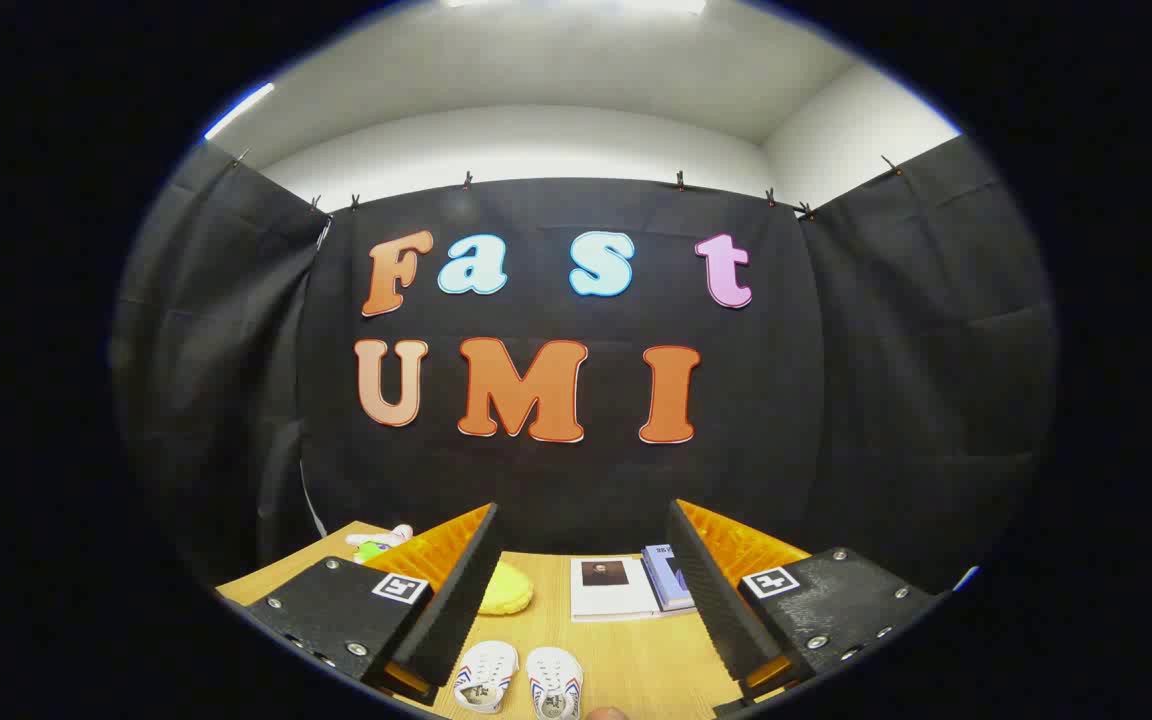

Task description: Open the storage box then place both shoes into the box .Put the left shoe in first, then the right shoe, with the right side of both shoes facing outward in a uniform manner.

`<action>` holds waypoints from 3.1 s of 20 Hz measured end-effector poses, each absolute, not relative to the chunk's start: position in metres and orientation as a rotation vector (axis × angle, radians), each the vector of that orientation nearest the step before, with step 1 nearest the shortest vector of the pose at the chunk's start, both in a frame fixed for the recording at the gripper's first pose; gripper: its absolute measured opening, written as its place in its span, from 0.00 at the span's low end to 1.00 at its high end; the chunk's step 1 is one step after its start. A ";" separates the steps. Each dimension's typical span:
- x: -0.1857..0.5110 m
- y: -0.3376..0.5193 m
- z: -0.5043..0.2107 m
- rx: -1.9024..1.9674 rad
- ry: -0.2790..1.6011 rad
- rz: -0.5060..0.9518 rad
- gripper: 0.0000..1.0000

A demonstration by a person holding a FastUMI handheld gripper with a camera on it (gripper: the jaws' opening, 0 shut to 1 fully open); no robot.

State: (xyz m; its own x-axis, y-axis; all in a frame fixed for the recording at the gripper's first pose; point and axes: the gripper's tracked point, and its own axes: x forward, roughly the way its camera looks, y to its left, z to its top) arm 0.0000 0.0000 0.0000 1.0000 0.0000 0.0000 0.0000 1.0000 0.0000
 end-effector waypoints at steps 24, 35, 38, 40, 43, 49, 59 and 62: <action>0.030 -0.033 -0.059 0.038 0.055 -0.015 0.98; 0.046 0.039 -0.188 0.507 0.315 0.311 0.99; 0.043 0.070 -0.224 0.644 0.390 0.409 0.98; 0.043 0.088 -0.247 0.723 0.438 0.459 0.98; 0.042 0.117 -0.274 0.801 0.498 0.529 0.98; 0.032 0.179 -0.311 0.882 0.613 0.670 0.98; 0.015 0.255 -0.335 0.932 0.734 0.810 0.98; 0.014 0.263 -0.330 0.985 0.741 0.854 0.98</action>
State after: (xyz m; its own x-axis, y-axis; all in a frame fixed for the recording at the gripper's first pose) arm 0.0140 0.2632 -0.3295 0.4716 0.8697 -0.1458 -0.2666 0.2983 0.9165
